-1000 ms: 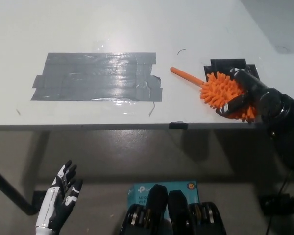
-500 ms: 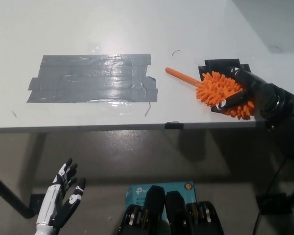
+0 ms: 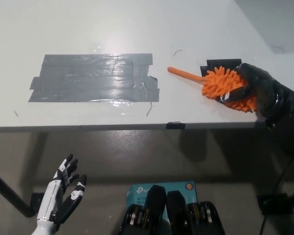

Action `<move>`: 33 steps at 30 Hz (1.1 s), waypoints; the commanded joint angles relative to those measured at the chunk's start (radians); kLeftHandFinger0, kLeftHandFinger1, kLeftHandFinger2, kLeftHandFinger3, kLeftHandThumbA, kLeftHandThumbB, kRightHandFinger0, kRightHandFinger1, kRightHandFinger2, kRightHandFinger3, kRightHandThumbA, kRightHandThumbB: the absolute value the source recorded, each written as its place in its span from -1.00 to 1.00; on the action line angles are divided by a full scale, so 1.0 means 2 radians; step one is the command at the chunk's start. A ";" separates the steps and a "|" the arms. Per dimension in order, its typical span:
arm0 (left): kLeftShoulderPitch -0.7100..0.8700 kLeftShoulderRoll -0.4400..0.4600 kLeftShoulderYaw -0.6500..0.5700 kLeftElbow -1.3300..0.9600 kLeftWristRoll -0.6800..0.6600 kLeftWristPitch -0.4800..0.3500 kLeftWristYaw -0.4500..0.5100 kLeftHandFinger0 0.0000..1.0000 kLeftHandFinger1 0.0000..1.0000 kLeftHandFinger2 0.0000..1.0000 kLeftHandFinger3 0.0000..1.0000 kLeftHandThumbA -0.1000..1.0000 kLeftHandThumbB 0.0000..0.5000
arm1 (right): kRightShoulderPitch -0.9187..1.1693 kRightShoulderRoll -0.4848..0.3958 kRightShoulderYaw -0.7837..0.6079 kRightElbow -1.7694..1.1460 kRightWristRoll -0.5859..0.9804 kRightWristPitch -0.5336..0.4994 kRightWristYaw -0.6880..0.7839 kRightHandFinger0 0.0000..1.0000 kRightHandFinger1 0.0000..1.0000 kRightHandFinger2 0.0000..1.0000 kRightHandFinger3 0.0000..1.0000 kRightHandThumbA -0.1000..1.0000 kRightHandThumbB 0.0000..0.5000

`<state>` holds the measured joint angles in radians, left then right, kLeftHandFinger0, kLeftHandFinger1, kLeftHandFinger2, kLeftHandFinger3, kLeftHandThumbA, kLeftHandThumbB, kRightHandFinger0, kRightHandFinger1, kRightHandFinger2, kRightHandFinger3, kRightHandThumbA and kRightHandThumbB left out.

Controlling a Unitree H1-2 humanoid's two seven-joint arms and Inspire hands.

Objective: An orange duster is kept infront of the robot in the middle of the table and the robot extends its right arm to grab the duster, picks it up and hands it to a person

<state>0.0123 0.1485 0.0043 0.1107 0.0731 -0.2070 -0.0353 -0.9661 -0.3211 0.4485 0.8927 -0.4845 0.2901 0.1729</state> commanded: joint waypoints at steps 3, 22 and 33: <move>-0.009 0.006 0.003 -0.010 -0.003 -0.007 -0.002 0.86 1.00 1.00 1.00 0.22 -0.24 | 0.012 0.012 -0.003 0.027 0.006 -0.018 0.010 0.40 0.69 0.61 0.01 -1.00 -0.39; -0.022 0.007 0.005 -0.005 -0.001 -0.006 0.000 0.73 0.92 1.00 1.00 0.16 -0.46 | 0.030 0.031 -0.221 -0.015 0.183 -0.052 0.026 -0.95 0.10 0.97 1.00 -1.00 -0.34; -0.029 0.007 0.006 -0.002 -0.002 -0.005 0.001 0.68 0.87 1.00 1.00 0.14 -0.49 | 0.022 0.083 -0.391 -0.141 0.387 0.090 0.102 -0.92 0.15 0.89 1.00 -1.00 -0.53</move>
<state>-0.0163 0.1477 0.0054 0.1270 0.0728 -0.1975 -0.0353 -0.8724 -0.2235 -0.1238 0.8226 -0.1442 0.2390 0.1965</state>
